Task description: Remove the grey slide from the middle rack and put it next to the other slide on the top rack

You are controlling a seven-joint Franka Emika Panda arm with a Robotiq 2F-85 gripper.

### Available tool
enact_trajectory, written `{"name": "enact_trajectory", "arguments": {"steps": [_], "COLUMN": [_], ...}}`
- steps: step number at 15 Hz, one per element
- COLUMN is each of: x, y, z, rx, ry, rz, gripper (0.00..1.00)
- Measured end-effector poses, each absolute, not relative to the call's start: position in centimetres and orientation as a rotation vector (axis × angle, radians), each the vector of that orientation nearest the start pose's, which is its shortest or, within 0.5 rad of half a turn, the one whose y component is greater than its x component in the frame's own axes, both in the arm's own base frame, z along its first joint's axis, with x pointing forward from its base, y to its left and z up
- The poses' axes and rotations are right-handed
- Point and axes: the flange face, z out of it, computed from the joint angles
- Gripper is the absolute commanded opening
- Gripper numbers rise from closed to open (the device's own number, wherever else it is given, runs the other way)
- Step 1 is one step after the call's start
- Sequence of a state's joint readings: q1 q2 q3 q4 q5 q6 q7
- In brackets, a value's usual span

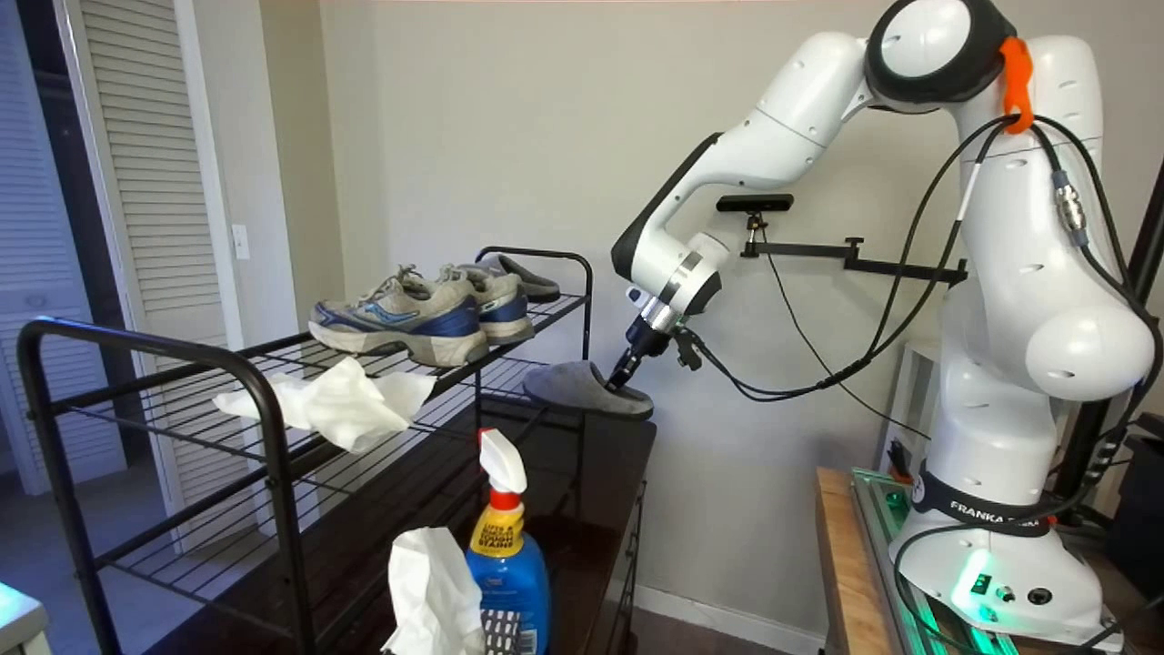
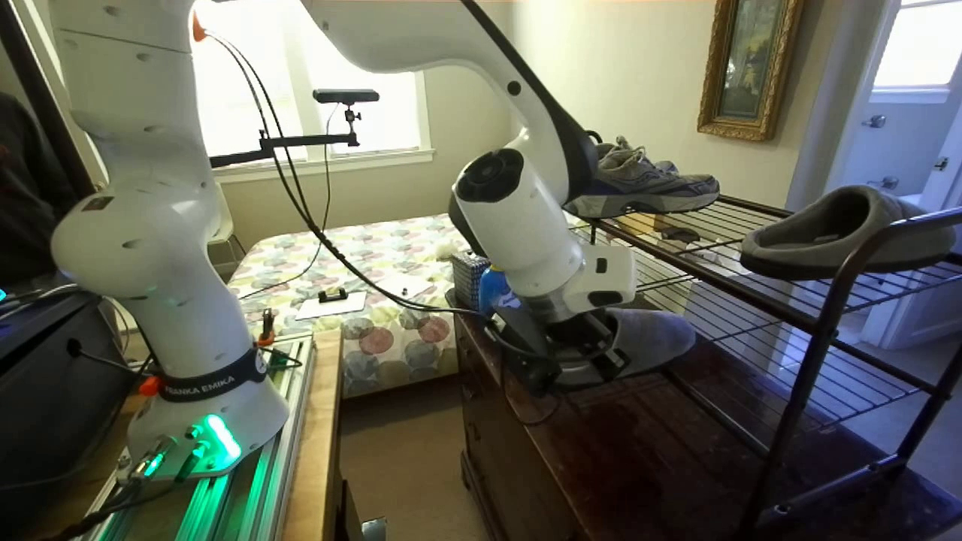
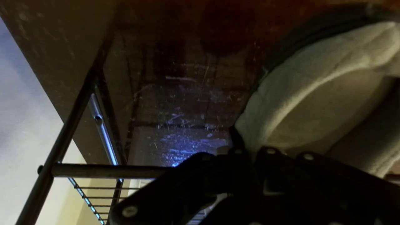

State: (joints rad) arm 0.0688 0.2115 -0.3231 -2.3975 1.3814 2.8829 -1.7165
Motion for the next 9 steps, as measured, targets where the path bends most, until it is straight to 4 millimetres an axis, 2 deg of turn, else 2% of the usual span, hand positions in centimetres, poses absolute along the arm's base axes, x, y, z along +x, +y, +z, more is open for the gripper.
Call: {"name": "enact_trajectory", "arguments": {"steps": [6, 9], "x": [39.6, 38.1], "y": [-19.0, -19.8], "z": [22.8, 22.6], "rx": [-3.123, -3.152], "ry": [-0.347, -0.363], "rz": [-0.501, -0.402], "gripper": [0.01, 0.01]}}
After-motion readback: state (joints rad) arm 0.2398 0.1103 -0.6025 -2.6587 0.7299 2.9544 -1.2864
